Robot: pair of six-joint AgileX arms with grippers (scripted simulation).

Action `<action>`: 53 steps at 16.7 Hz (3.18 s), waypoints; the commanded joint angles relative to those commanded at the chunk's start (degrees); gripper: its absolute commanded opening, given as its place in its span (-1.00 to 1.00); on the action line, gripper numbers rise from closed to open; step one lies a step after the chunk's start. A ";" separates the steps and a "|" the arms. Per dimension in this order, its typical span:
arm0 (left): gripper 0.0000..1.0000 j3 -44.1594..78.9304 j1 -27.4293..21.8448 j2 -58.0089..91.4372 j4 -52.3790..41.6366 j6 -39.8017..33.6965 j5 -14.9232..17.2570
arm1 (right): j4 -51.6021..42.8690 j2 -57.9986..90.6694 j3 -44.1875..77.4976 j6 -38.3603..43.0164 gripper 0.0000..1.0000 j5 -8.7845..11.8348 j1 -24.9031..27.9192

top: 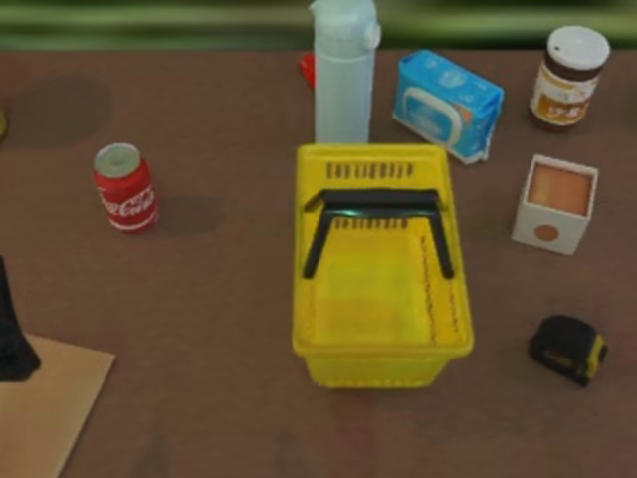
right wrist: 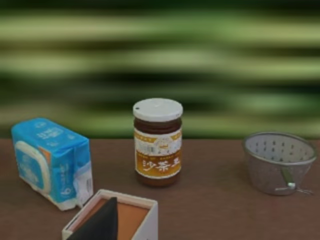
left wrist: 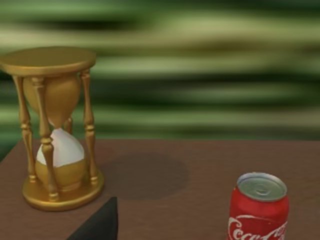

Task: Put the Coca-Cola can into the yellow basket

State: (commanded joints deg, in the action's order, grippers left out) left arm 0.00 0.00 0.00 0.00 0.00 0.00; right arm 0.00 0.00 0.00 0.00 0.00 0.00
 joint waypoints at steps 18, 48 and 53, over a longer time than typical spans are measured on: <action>1.00 58.62 -7.43 62.19 -41.78 18.92 3.26 | 0.00 0.00 0.00 0.00 1.00 0.00 0.00; 1.00 117.11 -7.77 140.09 -66.95 39.54 0.32 | 0.00 0.00 0.00 0.00 1.00 0.00 0.00; 0.85 117.00 -7.76 140.12 -66.84 39.55 0.32 | 0.00 0.00 0.00 0.00 1.00 0.00 0.00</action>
State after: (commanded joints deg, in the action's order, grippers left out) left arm 117.00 -7.76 140.12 -66.84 39.55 0.32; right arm 0.00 0.00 0.00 0.00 0.00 0.00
